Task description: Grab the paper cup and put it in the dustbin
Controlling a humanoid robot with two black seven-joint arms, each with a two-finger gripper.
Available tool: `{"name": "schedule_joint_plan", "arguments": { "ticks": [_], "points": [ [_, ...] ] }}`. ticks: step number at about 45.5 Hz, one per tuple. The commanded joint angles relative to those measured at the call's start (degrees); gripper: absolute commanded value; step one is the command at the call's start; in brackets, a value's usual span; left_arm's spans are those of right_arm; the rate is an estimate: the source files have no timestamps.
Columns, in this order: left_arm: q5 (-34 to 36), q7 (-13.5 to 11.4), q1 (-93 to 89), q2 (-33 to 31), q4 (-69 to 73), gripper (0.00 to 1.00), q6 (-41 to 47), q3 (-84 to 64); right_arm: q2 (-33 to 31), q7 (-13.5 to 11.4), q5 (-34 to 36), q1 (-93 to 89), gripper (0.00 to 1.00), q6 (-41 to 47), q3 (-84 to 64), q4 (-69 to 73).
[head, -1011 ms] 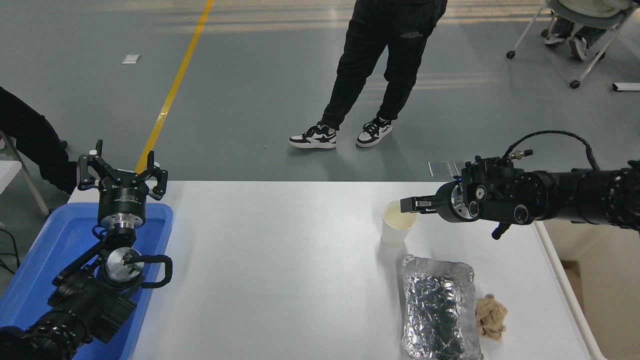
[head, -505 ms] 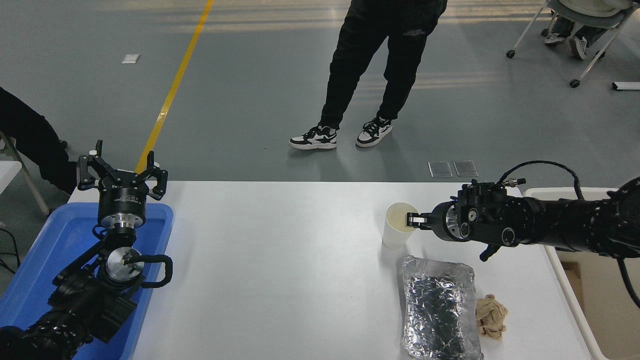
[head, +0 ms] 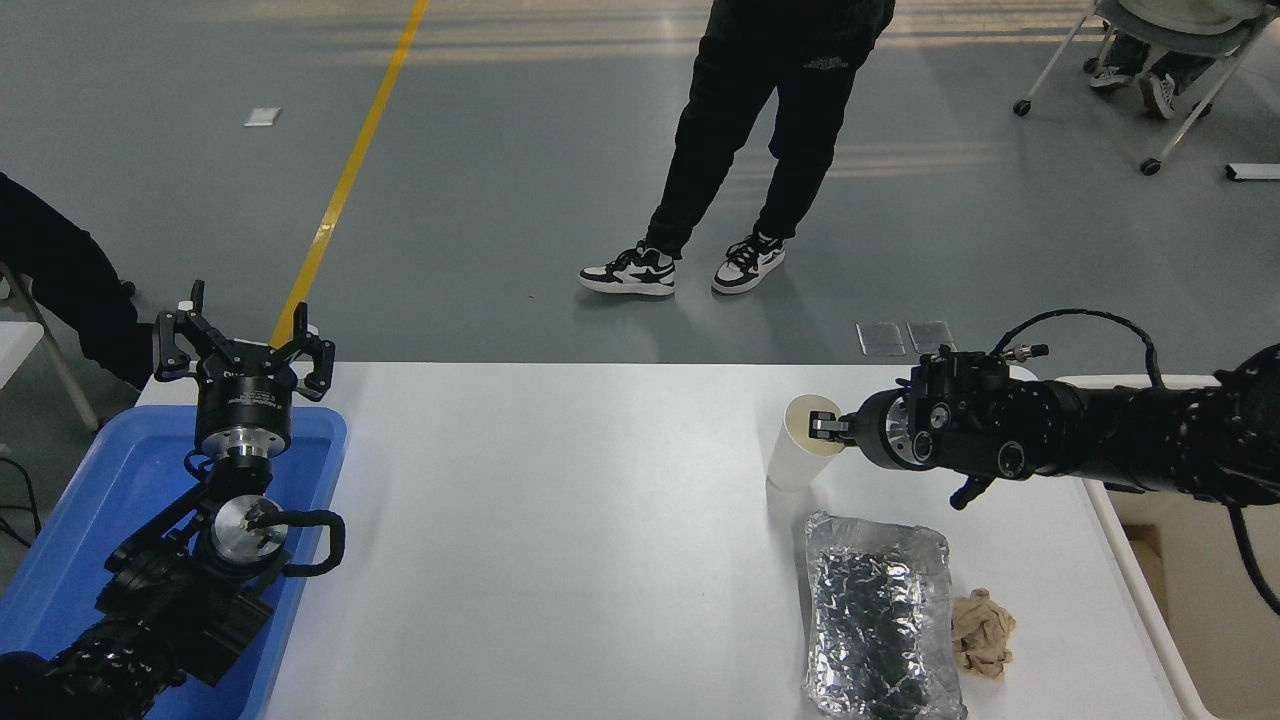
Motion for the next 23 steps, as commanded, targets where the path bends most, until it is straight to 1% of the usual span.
{"name": "schedule_joint_plan", "arguments": {
  "ticks": [1, 4, 8, 12, 16, 19, 23],
  "points": [
    [-0.02, 0.0, 0.01, -0.03, 0.02, 0.99, 0.0, 0.0, -6.49, -0.26, 2.03, 12.82, 0.0, 0.55, -7.13, 12.16],
    [0.07, 0.09, 0.01, 0.05, 0.02, 0.99, 0.0, 0.0, -11.5, -0.17, 2.12, 20.11, 0.0, 2.04, -10.73, 19.45],
    [0.07, 0.09, 0.01, 0.05, 0.02, 0.99, 0.01, 0.0, -15.99, 0.18, 2.21, 32.67, 0.0, 9.05, -16.44, 26.4],
    [0.07, 0.09, 0.01, 0.05, 0.02, 0.99, 0.0, 0.0, -17.23, 0.71, 3.08, 44.36, 0.0, 16.88, -20.49, 29.66],
    [0.07, 0.09, 0.01, 0.05, 0.02, 0.99, 0.01, 0.0, -17.49, 1.41, 6.07, 54.3, 0.0, 25.23, -22.08, 30.02],
    [0.07, 0.09, 0.01, 0.05, 0.02, 0.99, -0.08, 0.0, -17.49, 1.5, 7.21, 59.67, 0.0, 31.12, -22.52, 29.93],
    [0.07, 0.09, 0.01, 0.05, 0.02, 0.99, -0.08, 0.0, -17.49, 1.5, 7.3, 63.37, 0.0, 34.91, -22.61, 30.02]
  ]
}}
